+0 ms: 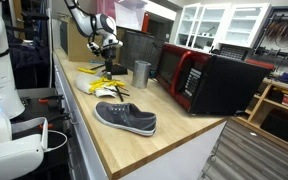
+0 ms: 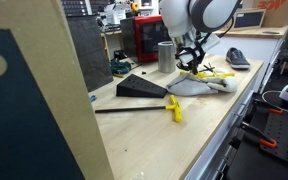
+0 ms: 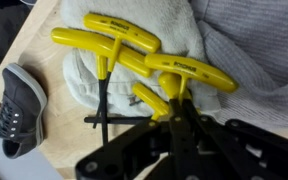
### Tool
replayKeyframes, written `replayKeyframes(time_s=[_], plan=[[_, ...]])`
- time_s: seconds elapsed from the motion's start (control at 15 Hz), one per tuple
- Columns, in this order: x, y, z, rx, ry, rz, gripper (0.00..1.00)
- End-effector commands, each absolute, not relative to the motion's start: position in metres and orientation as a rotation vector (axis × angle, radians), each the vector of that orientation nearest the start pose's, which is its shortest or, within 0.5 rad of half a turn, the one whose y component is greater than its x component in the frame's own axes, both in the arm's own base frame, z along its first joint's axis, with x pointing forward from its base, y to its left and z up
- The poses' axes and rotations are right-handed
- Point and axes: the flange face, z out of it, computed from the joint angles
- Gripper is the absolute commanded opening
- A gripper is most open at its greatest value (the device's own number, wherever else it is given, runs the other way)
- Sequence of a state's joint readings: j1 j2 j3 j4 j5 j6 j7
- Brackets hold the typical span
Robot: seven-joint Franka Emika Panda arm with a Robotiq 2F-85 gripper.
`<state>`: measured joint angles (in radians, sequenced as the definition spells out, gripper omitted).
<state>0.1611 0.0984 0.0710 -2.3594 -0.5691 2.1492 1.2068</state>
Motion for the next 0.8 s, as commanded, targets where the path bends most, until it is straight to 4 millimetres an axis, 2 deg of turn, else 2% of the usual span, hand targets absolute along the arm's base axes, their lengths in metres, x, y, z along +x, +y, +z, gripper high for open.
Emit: replayKeyframes(time_s=[0.0, 0.53, 0.73], plan=[[0.457, 0.084, 0.283, 2.519, -0.793, 0.085, 0.01], [0.461, 0.094, 0.319, 2.664, -0.787, 0.096, 0.01], [0.466, 0.100, 0.326, 2.727, -0.740, 0.083, 0.01]])
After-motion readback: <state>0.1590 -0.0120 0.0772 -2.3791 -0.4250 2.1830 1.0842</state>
